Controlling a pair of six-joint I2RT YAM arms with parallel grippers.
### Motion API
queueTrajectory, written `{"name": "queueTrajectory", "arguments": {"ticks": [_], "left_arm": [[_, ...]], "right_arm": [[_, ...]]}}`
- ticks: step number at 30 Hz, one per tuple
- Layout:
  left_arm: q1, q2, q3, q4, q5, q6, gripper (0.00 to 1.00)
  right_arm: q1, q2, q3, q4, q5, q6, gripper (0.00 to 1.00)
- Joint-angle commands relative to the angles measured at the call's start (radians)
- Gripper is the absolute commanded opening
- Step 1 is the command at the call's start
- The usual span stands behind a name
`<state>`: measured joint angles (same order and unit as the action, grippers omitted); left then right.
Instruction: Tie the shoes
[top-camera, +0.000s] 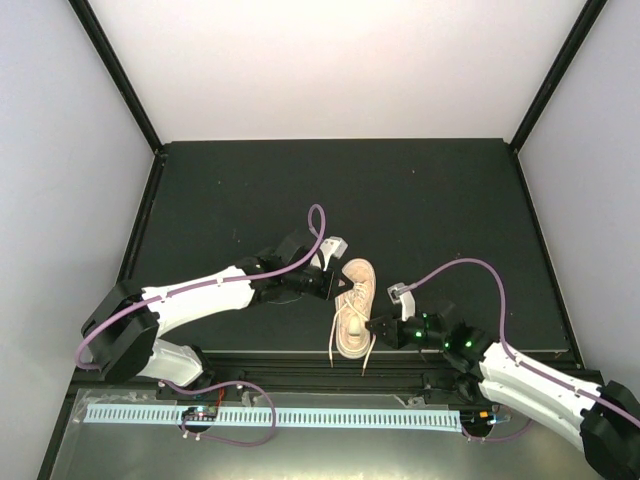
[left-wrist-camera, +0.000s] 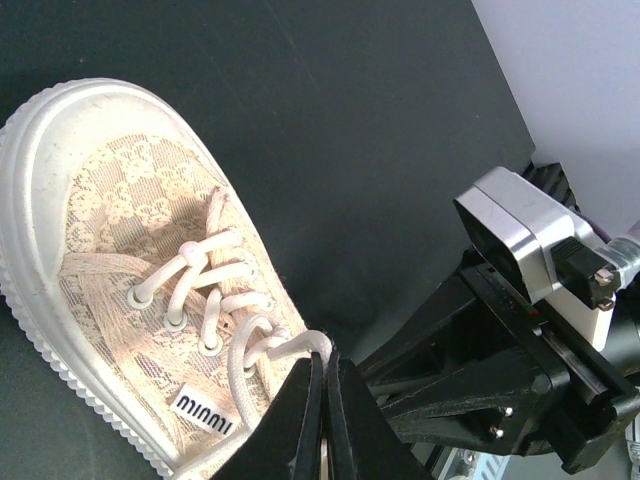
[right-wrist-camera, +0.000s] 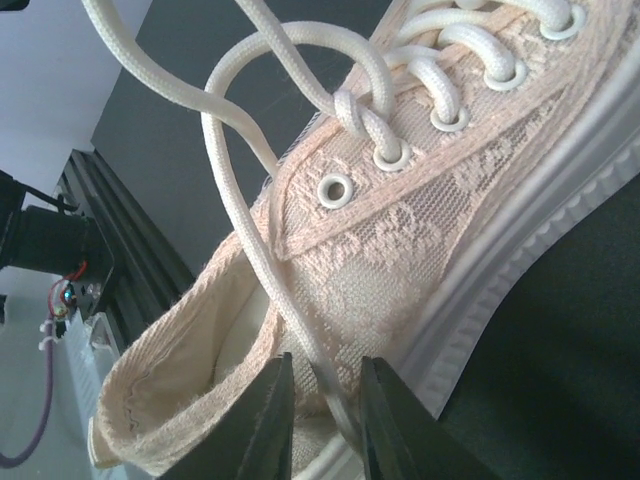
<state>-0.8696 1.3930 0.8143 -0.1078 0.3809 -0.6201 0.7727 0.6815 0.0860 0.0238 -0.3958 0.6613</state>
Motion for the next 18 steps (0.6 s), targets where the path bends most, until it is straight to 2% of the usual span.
{"name": "queueTrajectory", "arguments": {"ticks": [1,8,18], "left_arm": [[0.007,-0.021,0.008,0.004,-0.014,0.017,0.01],[0.007,-0.038,-0.004,0.03,0.005,0.037,0.02],[-0.012,-0.074,-0.066,0.097,0.103,0.104,0.02]], "right_arm": [[-0.005,0.017,-0.005,0.036,-0.018,-0.015,0.2],[-0.005,-0.008,0.054,-0.127,0.121,-0.019,0.09],[-0.004,-0.011,0.157,-0.271,0.225,-0.025,0.08]]}}
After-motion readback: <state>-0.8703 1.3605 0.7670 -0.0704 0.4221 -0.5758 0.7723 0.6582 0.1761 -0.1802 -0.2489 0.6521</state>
